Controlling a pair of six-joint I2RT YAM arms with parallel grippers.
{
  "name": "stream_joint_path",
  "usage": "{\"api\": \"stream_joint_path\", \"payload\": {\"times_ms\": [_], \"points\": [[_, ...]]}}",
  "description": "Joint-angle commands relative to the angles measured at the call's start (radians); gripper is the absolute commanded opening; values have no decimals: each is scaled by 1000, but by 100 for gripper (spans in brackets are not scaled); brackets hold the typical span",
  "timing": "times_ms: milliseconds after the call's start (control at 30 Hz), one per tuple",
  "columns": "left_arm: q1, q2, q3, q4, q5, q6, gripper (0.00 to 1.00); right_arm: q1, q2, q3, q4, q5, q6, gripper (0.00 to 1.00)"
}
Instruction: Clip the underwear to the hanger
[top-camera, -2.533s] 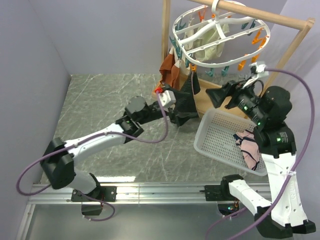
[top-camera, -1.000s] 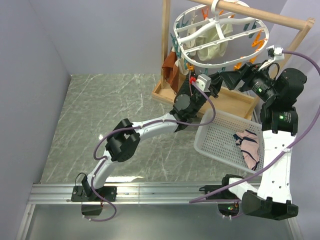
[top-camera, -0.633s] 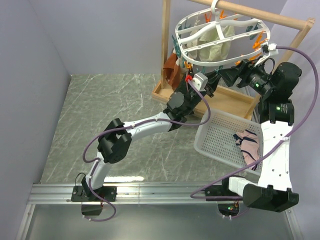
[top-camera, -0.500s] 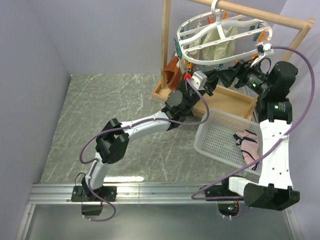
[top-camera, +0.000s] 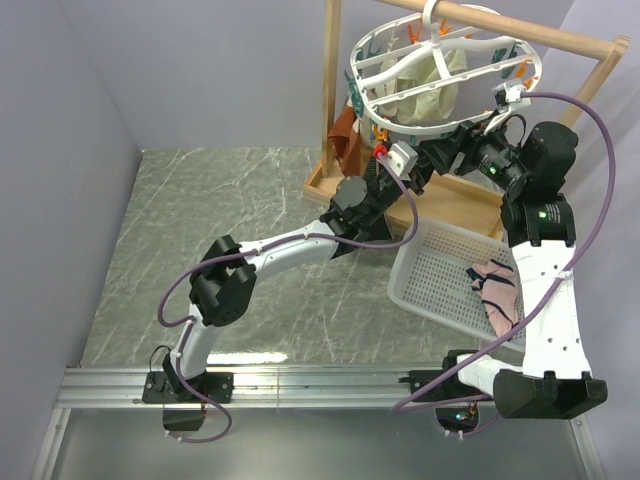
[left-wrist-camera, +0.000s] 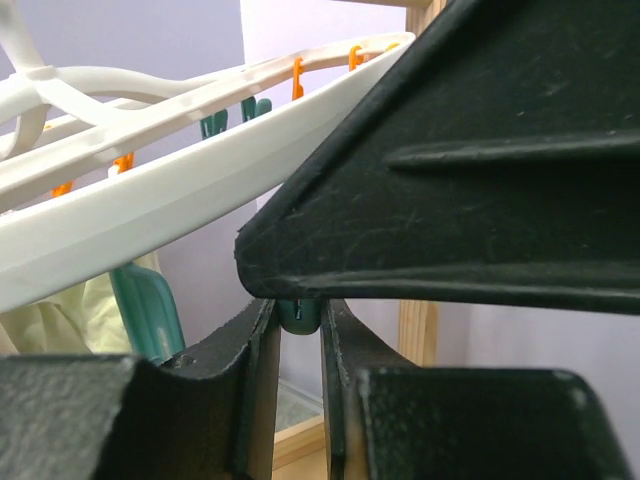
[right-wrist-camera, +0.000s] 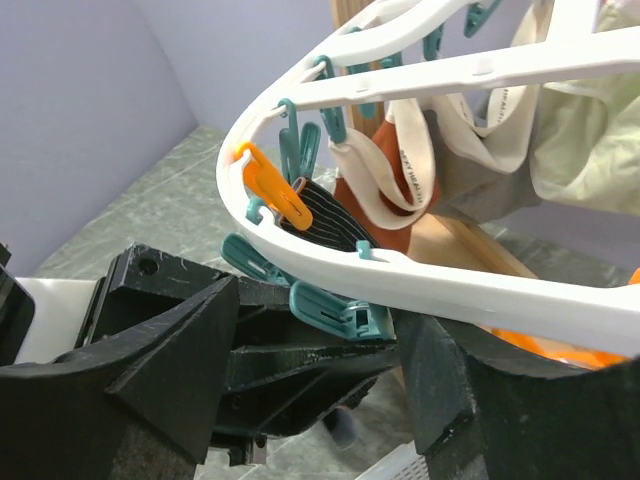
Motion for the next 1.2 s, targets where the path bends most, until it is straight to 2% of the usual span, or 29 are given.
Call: {"api": "stream_joint_path", "payload": {"times_ms": [0, 133, 233, 333, 433, 467, 500, 567, 633, 933, 1033, 1167], "points": [[-7, -70, -2, 6, 69, -5, 6, 30, -5, 32, 47, 82, -37, 68], [-2, -77, -4, 0, 87, -13, 9, 34, 14, 41, 46, 106, -46, 61], [3, -83, -8, 2, 105, -11, 9, 61, 27, 54, 35, 117, -46, 60], [6, -87, -13, -3, 119, -11, 11, 62, 27, 49, 49, 131, -37, 50], [7, -94, -24, -3, 132, -11, 18, 62, 29, 54, 52, 140, -20, 34], [9, -100, -31, -3, 132, -13, 20, 64, 27, 54, 52, 142, -16, 25], [9, -103, -36, -2, 133, -46, 25, 65, 26, 54, 53, 142, -10, 20], [10, -113, -50, -2, 136, -45, 30, 70, 27, 57, 56, 143, 9, 7], [13, -119, -59, -6, 133, -42, 37, 76, 29, 58, 53, 145, 23, 0], [19, -160, -96, -66, 102, -30, 46, 100, 24, 45, 59, 169, 58, 0], [26, -227, -175, -138, 130, -31, 51, 101, 26, 43, 58, 183, 66, 0], [41, -403, -353, -314, 271, 119, 61, 104, 24, 38, 59, 195, 70, 0]]}}
